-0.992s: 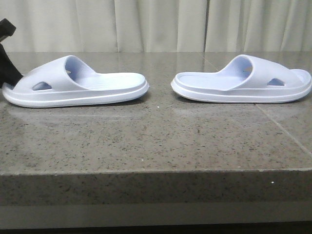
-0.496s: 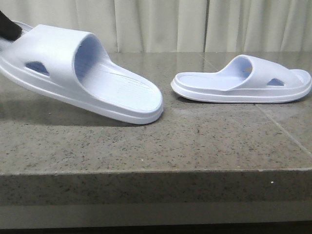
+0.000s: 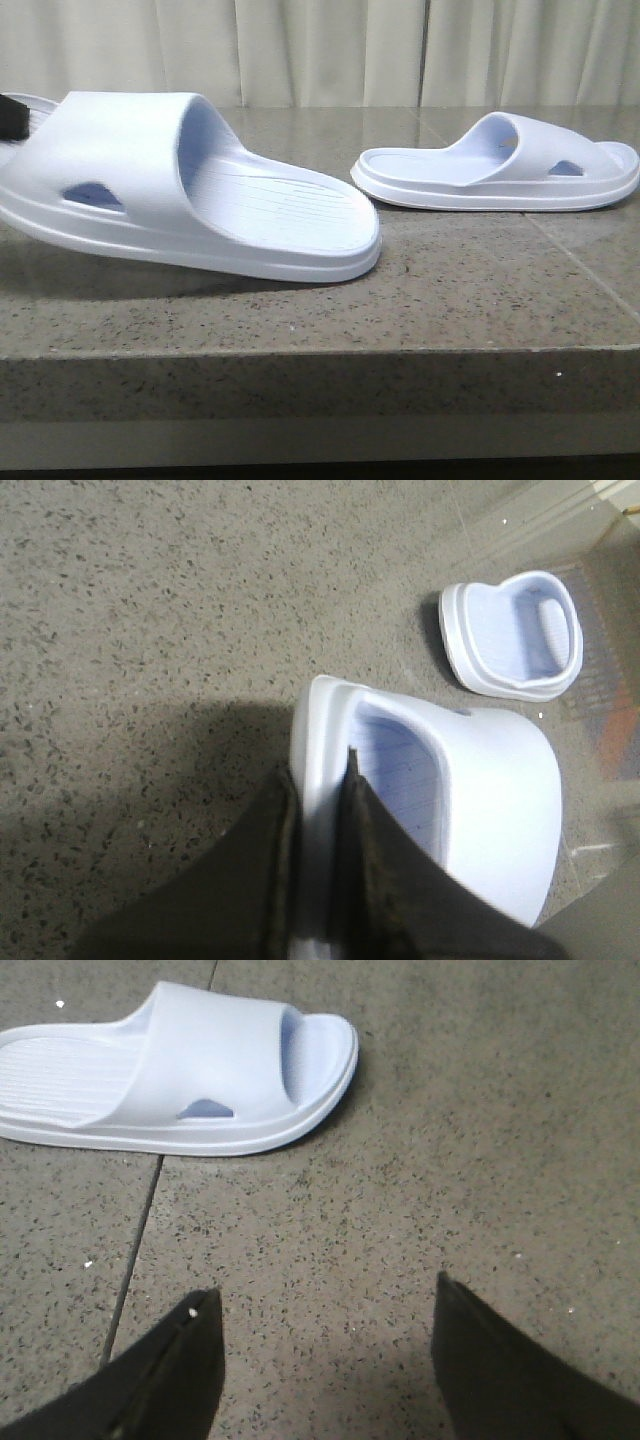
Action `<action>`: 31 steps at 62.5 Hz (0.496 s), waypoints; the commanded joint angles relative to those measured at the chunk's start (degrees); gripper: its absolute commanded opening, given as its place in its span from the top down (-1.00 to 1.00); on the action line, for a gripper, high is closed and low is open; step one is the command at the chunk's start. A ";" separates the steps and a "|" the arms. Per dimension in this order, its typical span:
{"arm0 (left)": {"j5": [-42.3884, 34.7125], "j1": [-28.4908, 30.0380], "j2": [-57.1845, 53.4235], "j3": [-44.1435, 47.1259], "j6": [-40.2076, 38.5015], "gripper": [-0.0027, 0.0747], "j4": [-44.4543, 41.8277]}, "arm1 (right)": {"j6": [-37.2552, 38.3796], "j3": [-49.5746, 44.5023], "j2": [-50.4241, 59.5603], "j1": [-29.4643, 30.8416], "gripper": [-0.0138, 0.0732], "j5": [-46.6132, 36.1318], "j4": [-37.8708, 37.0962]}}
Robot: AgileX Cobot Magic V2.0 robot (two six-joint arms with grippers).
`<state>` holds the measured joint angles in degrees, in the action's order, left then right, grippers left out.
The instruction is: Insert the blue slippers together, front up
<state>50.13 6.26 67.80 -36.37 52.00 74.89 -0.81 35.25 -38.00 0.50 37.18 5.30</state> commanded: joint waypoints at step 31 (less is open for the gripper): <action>0.44 -0.36 -1.29 -1.31 0.59 0.98 4.74 | -23.40 18.94 -30.41 23.64 -0.34 8.27 30.85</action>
<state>49.59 6.26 67.76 -36.29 52.47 75.62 -15.29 50.79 -65.17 20.69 45.12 24.30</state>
